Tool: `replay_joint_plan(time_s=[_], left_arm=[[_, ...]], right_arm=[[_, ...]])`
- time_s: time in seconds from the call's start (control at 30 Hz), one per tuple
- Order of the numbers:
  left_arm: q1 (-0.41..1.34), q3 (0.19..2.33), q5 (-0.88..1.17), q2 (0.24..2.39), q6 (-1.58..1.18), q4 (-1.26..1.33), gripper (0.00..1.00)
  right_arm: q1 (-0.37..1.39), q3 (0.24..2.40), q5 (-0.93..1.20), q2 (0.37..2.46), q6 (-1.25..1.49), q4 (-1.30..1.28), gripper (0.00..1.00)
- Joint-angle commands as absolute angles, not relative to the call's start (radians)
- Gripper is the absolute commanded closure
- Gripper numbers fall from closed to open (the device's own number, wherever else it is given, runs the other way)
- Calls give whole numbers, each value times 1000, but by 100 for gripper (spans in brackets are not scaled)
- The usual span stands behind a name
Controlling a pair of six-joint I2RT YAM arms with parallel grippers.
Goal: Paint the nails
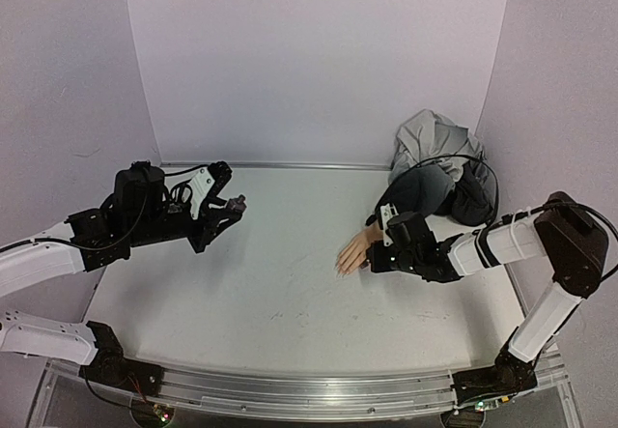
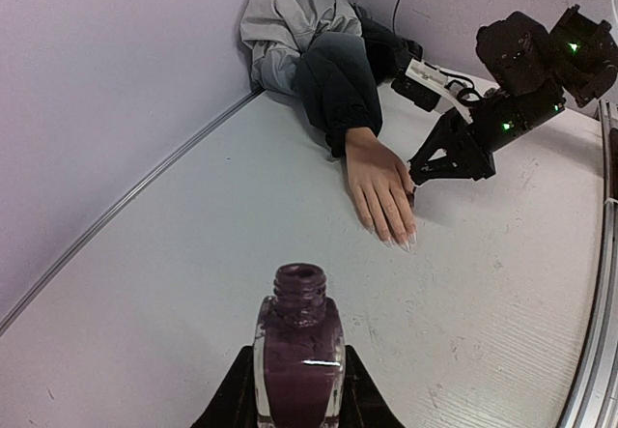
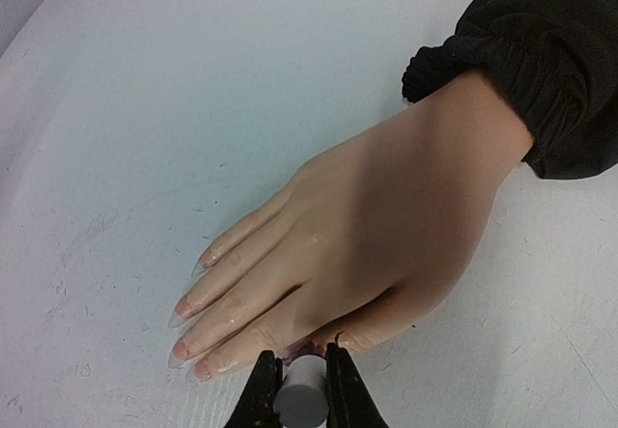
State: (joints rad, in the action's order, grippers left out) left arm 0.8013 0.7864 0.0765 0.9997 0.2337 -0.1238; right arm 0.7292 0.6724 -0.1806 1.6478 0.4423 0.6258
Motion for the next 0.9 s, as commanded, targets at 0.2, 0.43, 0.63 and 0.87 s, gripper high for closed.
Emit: replay_joint_plan(time_s=[0.2, 0.43, 0.63, 0.87], left_arm=[[795, 849, 81, 983, 222, -81, 100], [796, 850, 80, 983, 222, -81, 100], [796, 849, 80, 984, 222, -81, 100], [796, 850, 81, 983, 222, -81, 100]], right_arm=[[734, 703, -185, 1641, 428, 663, 100], [733, 701, -190, 1640, 428, 663, 100], [734, 701, -193, 1635, 428, 663, 100], [733, 690, -193, 1625, 436, 666, 100]])
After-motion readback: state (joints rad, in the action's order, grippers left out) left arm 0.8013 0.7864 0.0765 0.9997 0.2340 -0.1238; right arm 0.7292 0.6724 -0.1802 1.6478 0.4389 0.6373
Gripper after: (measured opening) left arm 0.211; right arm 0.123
